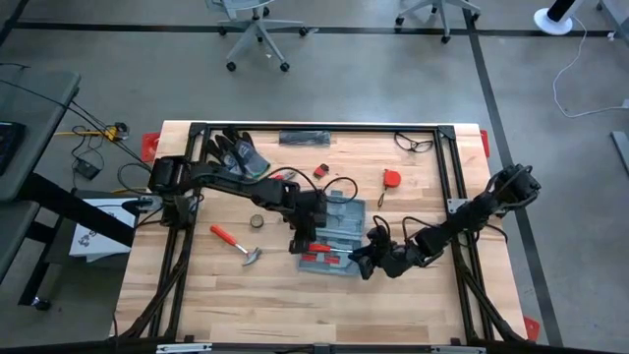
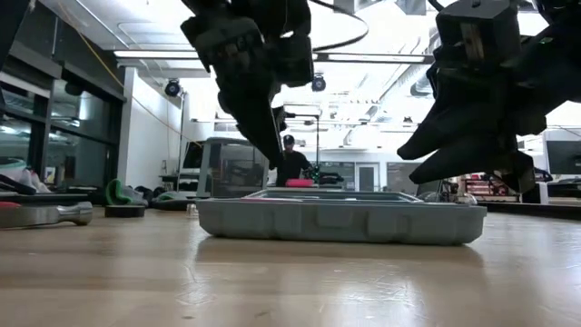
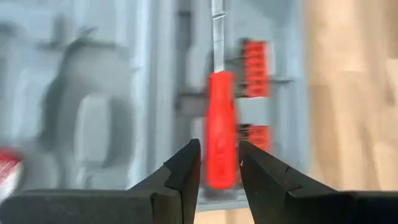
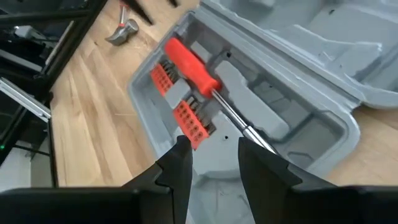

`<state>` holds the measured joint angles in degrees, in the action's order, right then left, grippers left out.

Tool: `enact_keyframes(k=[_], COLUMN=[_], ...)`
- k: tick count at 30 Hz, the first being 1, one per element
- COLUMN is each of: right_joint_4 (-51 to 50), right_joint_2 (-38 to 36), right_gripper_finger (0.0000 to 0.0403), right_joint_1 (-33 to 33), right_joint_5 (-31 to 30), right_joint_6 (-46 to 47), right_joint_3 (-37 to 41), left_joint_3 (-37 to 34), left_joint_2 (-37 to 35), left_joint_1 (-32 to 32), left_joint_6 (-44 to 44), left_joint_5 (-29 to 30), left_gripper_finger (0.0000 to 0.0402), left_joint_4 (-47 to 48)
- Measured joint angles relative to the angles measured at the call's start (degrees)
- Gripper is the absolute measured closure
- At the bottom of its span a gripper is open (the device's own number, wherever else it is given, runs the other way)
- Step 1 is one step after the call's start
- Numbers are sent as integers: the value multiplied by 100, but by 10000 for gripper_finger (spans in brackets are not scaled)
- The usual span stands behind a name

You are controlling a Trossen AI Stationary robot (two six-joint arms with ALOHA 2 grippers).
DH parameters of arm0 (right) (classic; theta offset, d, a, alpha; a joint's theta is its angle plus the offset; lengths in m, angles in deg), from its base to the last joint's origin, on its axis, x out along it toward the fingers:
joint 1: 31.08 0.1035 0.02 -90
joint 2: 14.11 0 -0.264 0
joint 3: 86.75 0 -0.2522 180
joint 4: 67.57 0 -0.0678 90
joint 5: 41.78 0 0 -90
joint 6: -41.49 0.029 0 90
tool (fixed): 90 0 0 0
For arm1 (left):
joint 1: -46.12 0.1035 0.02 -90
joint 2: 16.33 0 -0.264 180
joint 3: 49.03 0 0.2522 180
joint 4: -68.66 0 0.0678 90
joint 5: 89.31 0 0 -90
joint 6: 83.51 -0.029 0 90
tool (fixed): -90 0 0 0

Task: Prefit tool cases
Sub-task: Remove the nut driver from the gray prefit tool case

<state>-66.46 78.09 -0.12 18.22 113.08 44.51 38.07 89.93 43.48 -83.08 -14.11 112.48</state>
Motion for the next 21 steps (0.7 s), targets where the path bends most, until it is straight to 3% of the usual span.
enact_keyframes(k=[3, 8, 21], right_joint_4=[-96, -151, -287], right_joint_2=[0, -2, -2], right_gripper_finger=[279, 279, 279], right_joint_1=[-15, -22, -58], right_joint_5=[2, -60, -173], right_joint_6=[0, 17, 44], right_joint_3=[0, 0, 0], left_joint_3=[2, 2, 35], left_joint_2=[56, 181, 799], left_joint_1=[-151, -404, -457], left_joint_6=[-352, -795, -807], left_joint_5=[78, 773, 770], left_gripper_finger=[298, 298, 281], left_joint_4=[-1, -52, -335])
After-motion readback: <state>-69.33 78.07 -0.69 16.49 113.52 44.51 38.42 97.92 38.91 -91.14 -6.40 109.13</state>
